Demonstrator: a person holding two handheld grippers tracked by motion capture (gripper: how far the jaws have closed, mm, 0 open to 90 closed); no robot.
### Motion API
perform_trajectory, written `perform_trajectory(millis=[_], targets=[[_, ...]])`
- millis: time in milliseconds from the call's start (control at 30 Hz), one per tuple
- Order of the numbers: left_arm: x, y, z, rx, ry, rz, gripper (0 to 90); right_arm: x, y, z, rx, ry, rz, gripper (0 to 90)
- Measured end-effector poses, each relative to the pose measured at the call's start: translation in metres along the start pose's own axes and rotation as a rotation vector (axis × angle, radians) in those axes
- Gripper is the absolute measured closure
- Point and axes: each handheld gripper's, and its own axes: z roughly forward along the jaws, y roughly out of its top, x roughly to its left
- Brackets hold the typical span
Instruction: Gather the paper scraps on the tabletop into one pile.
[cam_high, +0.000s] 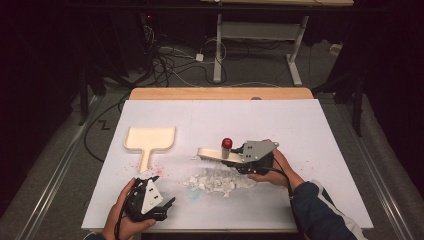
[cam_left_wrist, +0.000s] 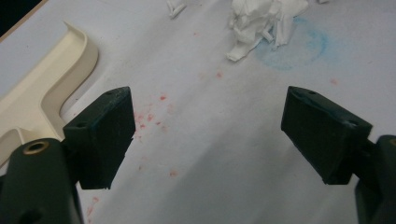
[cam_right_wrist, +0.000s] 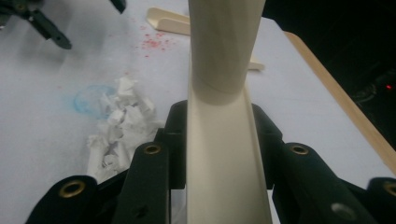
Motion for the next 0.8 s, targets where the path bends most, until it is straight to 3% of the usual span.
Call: perform_trajectory(millis=[200, 367, 600, 633, 667, 700, 800], targets=[[0.0, 0.0, 0.0, 0.0, 0.0, 0.001, 16.9, -0.005, 0.0, -0.021, -0.031, -0.079, 0.068, 68.1], [-0.001, 0.0, -0.001, 0.0, -0.001, 0.006, 16.9, -0.006, 0.0, -0.04, -0.024, -0.161, 0.13, 68.1], [-0.001, 0.0, -0.002, -0.002, 0.0, 0.006, 16.9, -0.002, -0.017, -0.077, 0.036, -0.311, 0.246, 68.1], [-0.001, 0.0, -0.002, -0.002, -0.001, 0.006, 16.9, -0.002, -0.017, -0.077, 0.036, -0.311, 0.246, 68.1], [-0.002, 0.0, -0.002, -0.001, -0.002, 0.01, 16.9, 0.003, -0.027, -0.089, 0.038, -0.351, 0.277, 68.1], [-0.002, 0.0, -0.002, -0.001, -0.002, 0.01, 16.9, 0.003, -0.027, -0.089, 0.038, -0.351, 0.277, 68.1], [-0.003, 0.001, -0.001, 0.002, -0.002, 0.015, 16.9, 0.014, -0.042, -0.105, 0.089, -0.428, 0.322, 68.1]])
